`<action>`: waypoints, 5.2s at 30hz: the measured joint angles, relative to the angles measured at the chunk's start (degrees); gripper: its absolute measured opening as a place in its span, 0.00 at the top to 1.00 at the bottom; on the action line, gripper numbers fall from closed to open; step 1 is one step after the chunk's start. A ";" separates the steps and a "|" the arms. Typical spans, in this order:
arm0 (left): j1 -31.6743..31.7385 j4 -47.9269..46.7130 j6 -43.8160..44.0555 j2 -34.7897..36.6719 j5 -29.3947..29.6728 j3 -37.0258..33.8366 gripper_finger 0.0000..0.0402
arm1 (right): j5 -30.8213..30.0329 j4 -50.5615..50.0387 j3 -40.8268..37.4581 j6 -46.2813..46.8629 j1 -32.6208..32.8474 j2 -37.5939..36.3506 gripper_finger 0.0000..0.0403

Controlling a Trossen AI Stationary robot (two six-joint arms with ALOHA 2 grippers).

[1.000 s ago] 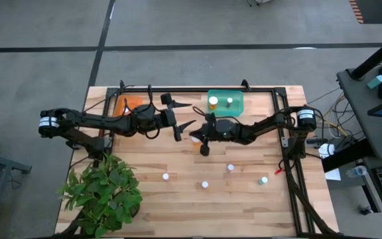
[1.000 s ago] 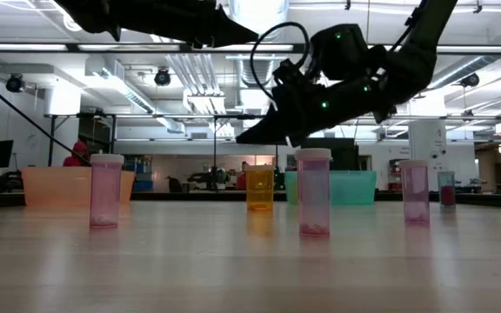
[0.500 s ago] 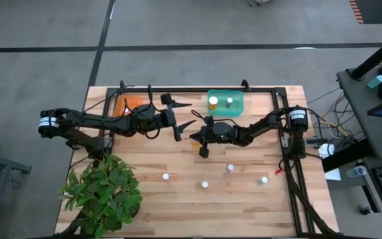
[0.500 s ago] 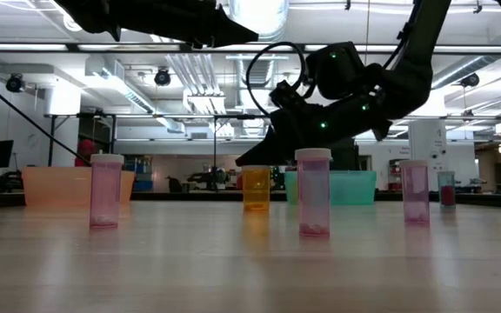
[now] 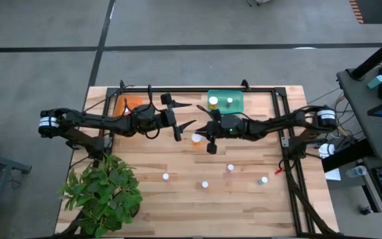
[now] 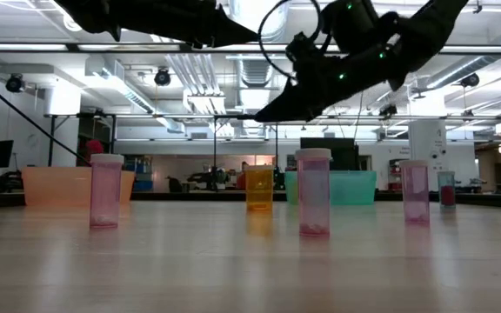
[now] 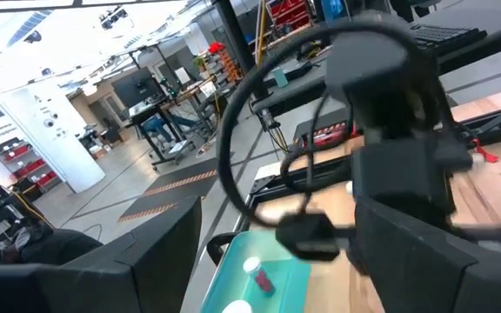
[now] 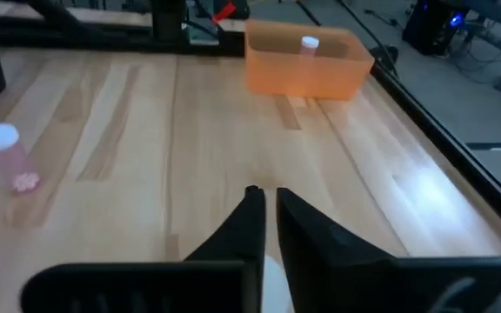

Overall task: Pick and place medicine bottles into bin by pill shape (circle, oval)
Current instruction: Put the orange capsule bottle into the green bin

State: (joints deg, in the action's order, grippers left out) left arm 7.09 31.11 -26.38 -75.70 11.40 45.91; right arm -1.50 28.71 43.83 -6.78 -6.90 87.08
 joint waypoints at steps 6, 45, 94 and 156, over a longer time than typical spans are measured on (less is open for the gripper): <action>0.00 0.70 0.00 0.00 -0.01 0.02 0.30 | 0.00 -6.71 0.72 1.19 0.00 -2.20 0.74; 0.00 0.90 -0.03 0.00 -0.02 -0.20 0.30 | 0.37 -32.79 18.67 2.25 0.00 12.84 0.51; 7.05 3.39 -4.43 -0.02 8.26 -0.15 0.30 | 0.87 -54.80 19.66 9.27 -37.11 -6.32 0.50; 9.35 4.29 0.71 -0.02 8.20 -0.67 0.30 | -3.06 -39.46 -3.67 8.46 -33.62 -15.99 0.50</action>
State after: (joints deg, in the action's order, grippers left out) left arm 16.45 35.40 -25.67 -75.72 19.59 45.24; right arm -4.56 -10.76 40.16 1.68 -40.51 71.09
